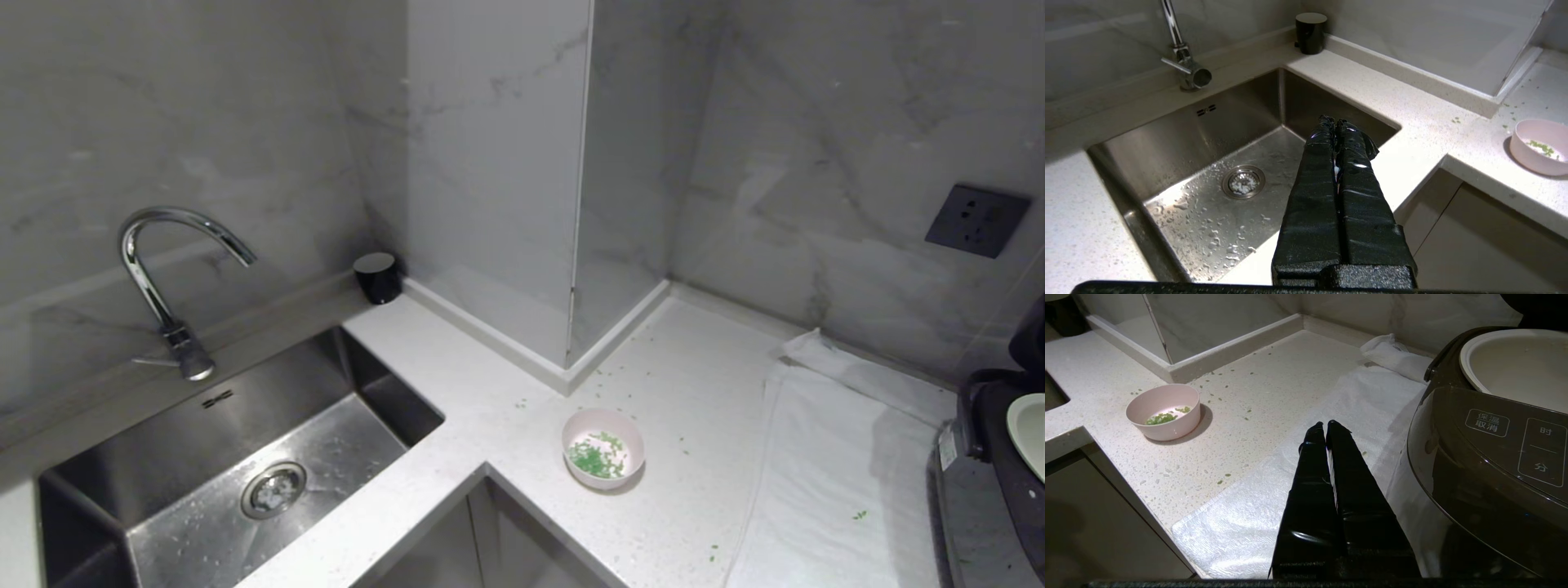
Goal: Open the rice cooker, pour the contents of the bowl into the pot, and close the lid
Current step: Turn on the tap
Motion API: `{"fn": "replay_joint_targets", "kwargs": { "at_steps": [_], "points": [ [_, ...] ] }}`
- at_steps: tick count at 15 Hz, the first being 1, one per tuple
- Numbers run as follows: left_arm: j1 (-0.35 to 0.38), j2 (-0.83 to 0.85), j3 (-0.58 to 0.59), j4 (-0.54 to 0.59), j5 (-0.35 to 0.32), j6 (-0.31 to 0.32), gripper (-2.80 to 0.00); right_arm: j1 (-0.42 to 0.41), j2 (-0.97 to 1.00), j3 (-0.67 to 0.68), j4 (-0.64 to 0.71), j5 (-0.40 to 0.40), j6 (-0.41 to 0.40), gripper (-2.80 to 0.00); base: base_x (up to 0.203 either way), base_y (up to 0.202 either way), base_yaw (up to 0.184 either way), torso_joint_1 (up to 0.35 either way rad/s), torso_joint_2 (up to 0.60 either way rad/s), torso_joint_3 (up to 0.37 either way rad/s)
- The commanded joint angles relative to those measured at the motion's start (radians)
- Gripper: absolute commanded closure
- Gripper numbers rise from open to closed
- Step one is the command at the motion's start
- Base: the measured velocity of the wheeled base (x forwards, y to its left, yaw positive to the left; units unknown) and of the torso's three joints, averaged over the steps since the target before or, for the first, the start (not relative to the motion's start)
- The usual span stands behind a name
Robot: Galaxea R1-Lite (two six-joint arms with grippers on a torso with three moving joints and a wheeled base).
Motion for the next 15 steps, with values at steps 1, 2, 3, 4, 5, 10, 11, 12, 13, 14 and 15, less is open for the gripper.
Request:
{"fn": "replay_joint_targets", "kwargs": {
  "at_steps": [1, 2, 3, 4, 5, 10, 11, 12, 13, 14, 15],
  "points": [
    [0.010, 0.241, -0.098, -0.012, 0.002, -0.025, 0.00, 0.000, 0.000, 0.000, 0.000, 0.000, 0.000, 0.00, 0.000, 0.000, 0.000, 0.000, 0.00, 0.000],
    [0.027, 0.353, -0.147, -0.022, 0.002, -0.055, 0.00, 0.000, 0.000, 0.000, 0.000, 0.000, 0.000, 0.00, 0.000, 0.000, 0.000, 0.000, 0.00, 0.000],
    [0.054, 0.467, -0.198, -0.030, 0.002, -0.086, 0.00, 0.000, 0.000, 0.000, 0.000, 0.000, 0.000, 0.00, 0.000, 0.000, 0.000, 0.000, 0.00, 0.000],
    [0.083, 0.575, -0.241, -0.037, 0.003, -0.117, 0.00, 0.000, 0.000, 0.000, 0.000, 0.000, 0.000, 0.00, 0.000, 0.000, 0.000, 0.000, 0.00, 0.000],
    [0.111, 0.685, -0.281, -0.044, 0.004, -0.160, 0.00, 0.000, 0.000, 0.000, 0.000, 0.000, 0.000, 0.00, 0.000, 0.000, 0.000, 0.000, 0.00, 0.000],
    [0.171, 1.158, -0.451, -0.082, 0.059, -0.394, 0.00, 0.000, 0.000, 0.000, 0.000, 0.000, 0.000, 0.00, 0.000, 0.000, 0.000, 0.000, 0.00, 0.000],
    [0.174, 1.227, -0.482, -0.087, 0.089, -0.426, 0.00, 0.000, 0.000, 0.000, 0.000, 0.000, 0.000, 0.00, 0.000, 0.000, 0.000, 0.000, 0.00, 0.000],
    [0.170, 1.291, -0.506, -0.092, 0.137, -0.451, 0.00, 0.000, 0.000, 0.000, 0.000, 0.000, 0.000, 0.00, 0.000, 0.000, 0.000, 0.000, 0.00, 0.000],
    [0.163, 1.343, -0.527, -0.096, 0.186, -0.475, 0.00, 0.000, 0.000, 0.000, 0.000, 0.000, -0.002, 0.00, 0.000, 0.000, 0.000, 0.000, 0.00, 0.000],
    [0.154, 1.392, -0.552, -0.103, 0.219, -0.496, 0.00, 0.000, 0.000, 0.000, 0.000, 0.000, -0.001, 0.00, 0.000, 0.000, 0.000, 0.000, 0.00, 0.000],
    [0.149, 1.435, -0.575, -0.114, 0.236, -0.511, 0.00, 0.000, 0.000, 0.000, 0.000, 0.000, 0.000, 0.00, 0.000, 0.000, 0.000, 0.000, 0.00, 0.000]
  ]
}}
